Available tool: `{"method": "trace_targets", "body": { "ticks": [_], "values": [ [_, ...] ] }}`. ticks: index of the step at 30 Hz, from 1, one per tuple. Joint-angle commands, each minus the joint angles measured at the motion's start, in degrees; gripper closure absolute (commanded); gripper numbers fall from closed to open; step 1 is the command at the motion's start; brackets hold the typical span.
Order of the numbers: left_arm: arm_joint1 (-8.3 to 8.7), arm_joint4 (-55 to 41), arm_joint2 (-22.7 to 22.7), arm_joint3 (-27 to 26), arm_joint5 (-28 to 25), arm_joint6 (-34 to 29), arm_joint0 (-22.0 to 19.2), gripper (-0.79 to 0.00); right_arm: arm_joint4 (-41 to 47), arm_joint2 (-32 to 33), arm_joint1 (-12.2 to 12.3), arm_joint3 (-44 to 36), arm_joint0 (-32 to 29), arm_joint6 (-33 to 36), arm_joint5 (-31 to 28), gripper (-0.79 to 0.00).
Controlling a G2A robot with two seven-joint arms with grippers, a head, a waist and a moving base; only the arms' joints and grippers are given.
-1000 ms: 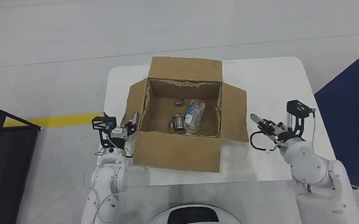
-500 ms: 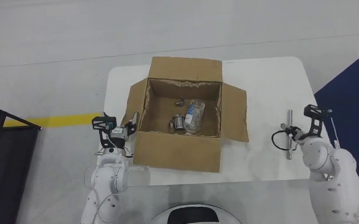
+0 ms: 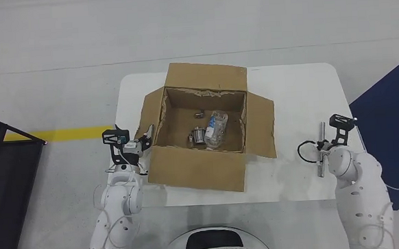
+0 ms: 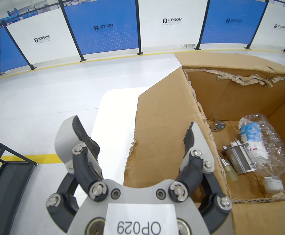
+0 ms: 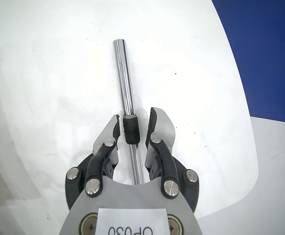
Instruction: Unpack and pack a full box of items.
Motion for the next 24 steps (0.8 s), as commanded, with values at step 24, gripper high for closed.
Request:
{"method": "trace_targets", "body": {
  "ticks": [24],
  "values": [
    [0.00, 0.00, 0.00, 0.00, 0.00, 0.00, 0.00, -0.785, 16.15, 6.16, -0.18, -5.10, -2.26, 0.20, -4.30, 0.000]
  ]
}}
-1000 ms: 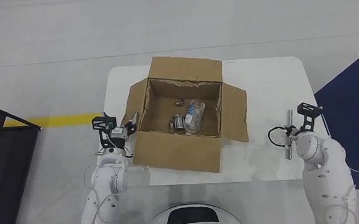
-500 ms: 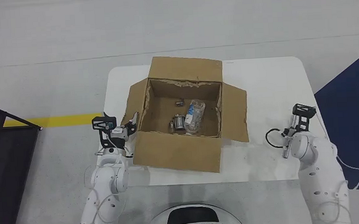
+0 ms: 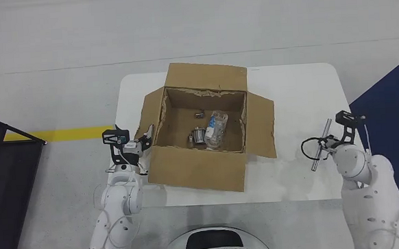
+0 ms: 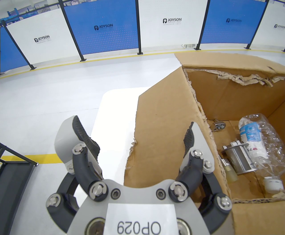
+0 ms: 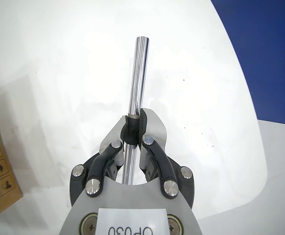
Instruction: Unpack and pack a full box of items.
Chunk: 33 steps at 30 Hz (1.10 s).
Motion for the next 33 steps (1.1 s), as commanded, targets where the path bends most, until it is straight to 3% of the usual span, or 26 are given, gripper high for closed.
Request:
{"method": "trace_targets", "body": {
  "ticks": [1, 3, 7, 11, 15, 24, 33],
  "values": [
    [0.00, 0.00, 0.00, 0.00, 0.00, 0.00, 0.00, -0.785, 6.42, 2.03, -0.05, -0.70, -0.46, 0.04, -1.38, 0.000],
    [0.00, 0.00, 0.00, 0.00, 0.00, 0.00, 0.00, -0.785, 14.99, 4.17, -0.21, -1.78, -1.08, 0.28, -3.54, 0.000],
    [0.00, 0.00, 0.00, 0.00, 0.00, 0.00, 0.00, -0.785, 46.30, 10.22, -0.63, -1.87, -3.11, 7.05, -14.11, 0.000],
    [0.00, 0.00, 0.00, 0.00, 0.00, 0.00, 0.00, -0.785, 61.35, 12.93, -0.09, 0.87, -3.59, 16.65, -18.13, 0.000],
    [0.00, 0.00, 0.00, 0.00, 0.00, 0.00, 0.00, -0.785, 65.24, 12.99, 0.52, -0.47, -3.69, 21.23, -17.85, 0.000],
    [0.00, 0.00, 0.00, 0.00, 0.00, 0.00, 0.00, -0.785, 66.04, 8.02, 0.33, -8.25, -6.98, 13.74, -14.35, 0.000],
    [0.00, 0.00, 0.00, 0.00, 0.00, 0.00, 0.00, -0.785, 68.55, 5.78, 0.40, -8.70, -7.76, 11.42, -10.55, 0.000]
  ]
}}
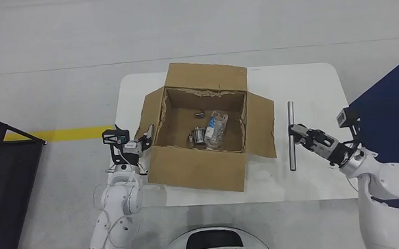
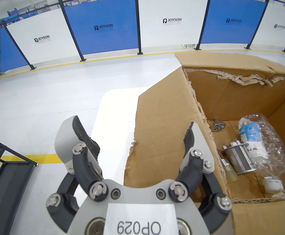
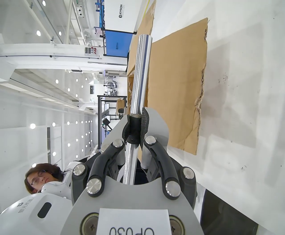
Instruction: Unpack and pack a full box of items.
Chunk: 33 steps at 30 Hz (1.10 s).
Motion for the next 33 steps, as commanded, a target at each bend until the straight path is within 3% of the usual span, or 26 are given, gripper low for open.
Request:
{"method": "trace_targets", "body": {
  "ticks": [1, 8, 10, 13, 19, 28, 33],
  "values": [
    [0.00, 0.00, 0.00, 0.00, 0.00, 0.00, 0.00, -0.785, -0.03, 0.03, 0.00, -0.01, 0.01, 0.02, -0.07, 0.000],
    [0.00, 0.00, 0.00, 0.00, 0.00, 0.00, 0.00, -0.785, -0.03, 0.03, 0.00, -0.01, 0.01, 0.02, -0.07, 0.000],
    [0.00, 0.00, 0.00, 0.00, 0.00, 0.00, 0.00, -0.785, -0.54, -1.18, -0.16, -1.99, -0.52, -3.33, -0.27, 0.000],
    [0.00, 0.00, 0.00, 0.00, 0.00, 0.00, 0.00, -0.785, -4.58, -6.71, -0.33, -5.77, 0.52, -7.64, 1.97, 0.000],
    [0.00, 0.00, 0.00, 0.00, 0.00, 0.00, 0.00, -0.785, -14.60, -21.55, -0.50, -7.19, 9.88, -12.20, 10.01, 0.000],
    [0.00, 0.00, 0.00, 0.00, 0.00, 0.00, 0.00, -0.785, -24.40, -38.55, -1.31, 0.53, 22.51, -15.01, 15.53, 0.000],
    [0.00, 0.00, 0.00, 0.00, 0.00, 0.00, 0.00, -0.785, -30.74, -45.33, -1.89, 5.11, 26.84, -19.31, 14.25, 0.000]
  ]
}}
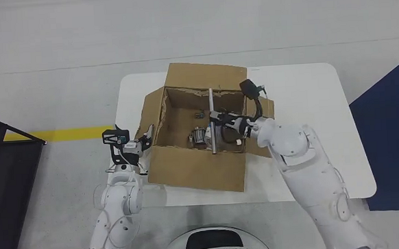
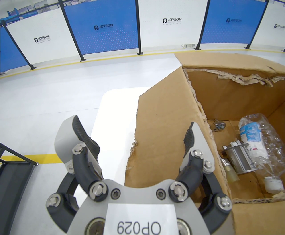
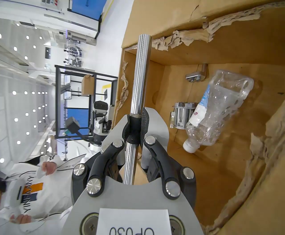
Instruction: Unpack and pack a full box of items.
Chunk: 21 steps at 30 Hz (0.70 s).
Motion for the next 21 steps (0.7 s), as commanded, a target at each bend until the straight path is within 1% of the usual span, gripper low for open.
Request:
{"method": "trace_targets", "body": {
  "ticks": [1, 3, 6, 8, 12, 17, 20, 21],
  "values": [
    [0.00, 0.00, 0.00, 0.00, 0.00, 0.00, 0.00, -0.785, -1.89, -2.19, -0.22, 1.35, 1.42, -1.96, -1.26, 0.000],
    [0.00, 0.00, 0.00, 0.00, 0.00, 0.00, 0.00, -0.785, -4.55, -4.49, -0.38, 2.24, 2.47, -2.67, -1.95, 0.000],
    [0.00, 0.00, 0.00, 0.00, 0.00, 0.00, 0.00, -0.785, -8.73, -7.58, -0.56, 3.79, 4.17, -2.16, -1.38, 0.000],
    [0.00, 0.00, 0.00, 0.00, 0.00, 0.00, 0.00, -0.785, -11.36, -9.64, -0.78, 5.07, 5.36, -2.06, -0.01, 0.000],
    [0.00, 0.00, 0.00, 0.00, 0.00, 0.00, 0.00, -0.785, -13.74, -12.67, -1.56, 8.43, 7.99, -3.52, 4.25, 0.000],
    [0.00, 0.00, 0.00, 0.00, 0.00, 0.00, 0.00, -0.785, -14.62, -14.54, -2.22, 11.69, 10.48, -2.91, 7.70, 0.000],
    [0.00, 0.00, 0.00, 0.00, 0.00, 0.00, 0.00, -0.785, -15.37, -14.74, -2.48, 12.96, 11.21, -4.40, 9.43, 0.000],
    [0.00, 0.00, 0.00, 0.00, 0.00, 0.00, 0.00, -0.785, -15.81, -14.86, -2.56, 13.21, 11.36, -5.05, 9.98, -0.025]
  ]
}}
